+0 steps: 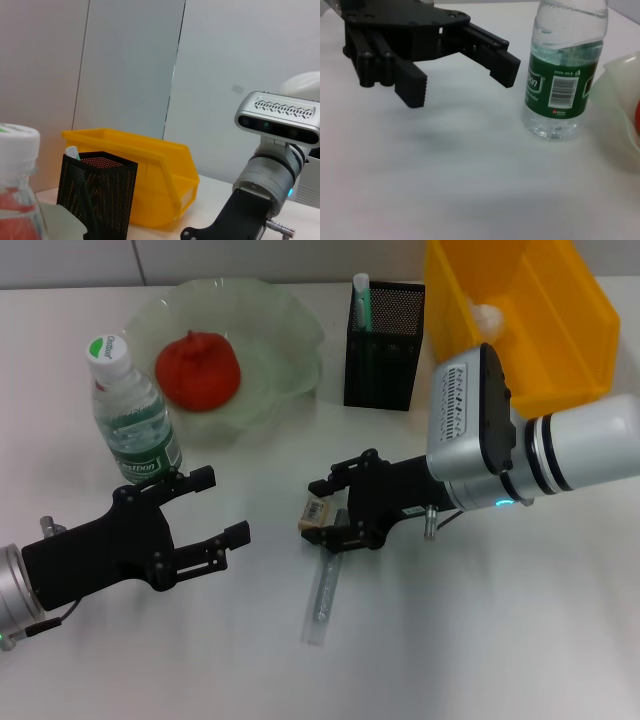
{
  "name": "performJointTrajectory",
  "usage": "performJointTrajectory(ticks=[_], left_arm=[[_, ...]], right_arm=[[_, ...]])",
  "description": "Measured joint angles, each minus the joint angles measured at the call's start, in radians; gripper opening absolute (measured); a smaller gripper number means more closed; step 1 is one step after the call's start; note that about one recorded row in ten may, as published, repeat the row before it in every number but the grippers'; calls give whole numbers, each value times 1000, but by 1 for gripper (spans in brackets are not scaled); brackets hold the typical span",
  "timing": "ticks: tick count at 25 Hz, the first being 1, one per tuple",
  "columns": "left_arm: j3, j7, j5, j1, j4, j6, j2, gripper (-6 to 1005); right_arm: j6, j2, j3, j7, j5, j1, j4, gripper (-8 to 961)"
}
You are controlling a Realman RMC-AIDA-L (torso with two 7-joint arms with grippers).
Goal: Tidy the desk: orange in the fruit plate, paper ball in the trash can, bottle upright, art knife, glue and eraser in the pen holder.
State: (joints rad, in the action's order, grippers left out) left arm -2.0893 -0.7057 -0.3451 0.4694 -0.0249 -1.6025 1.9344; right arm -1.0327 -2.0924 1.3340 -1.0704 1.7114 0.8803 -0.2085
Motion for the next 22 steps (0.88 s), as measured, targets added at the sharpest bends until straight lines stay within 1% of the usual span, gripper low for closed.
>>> performJointTrajectory(ticks=[13,16,17,18,19,22], left_arm=[[0,-1,0,0,0,-7,0,844],[0,-1,0,-1,0,-12,-3,844],[0,-1,0,-3,1,-14,-4,844],[0,-1,0,-3,1,-14,-4,844],[0,-1,0,-3,1,-14,-4,844],[0,-1,0,-3,1,-14,-4,844]], right_arm=[[2,0,-2,0,0,-1,-1,465],[-6,0,-9,1,-26,-12,-11,439],[-18,0,-9,14,-64,-37,-37,430],[-18,0,-9,14,-64,-37,-37,421],[-25,0,-8,19,-79,-55,-55,413],[-58,0,-9,30,-112,-121,-137,401]])
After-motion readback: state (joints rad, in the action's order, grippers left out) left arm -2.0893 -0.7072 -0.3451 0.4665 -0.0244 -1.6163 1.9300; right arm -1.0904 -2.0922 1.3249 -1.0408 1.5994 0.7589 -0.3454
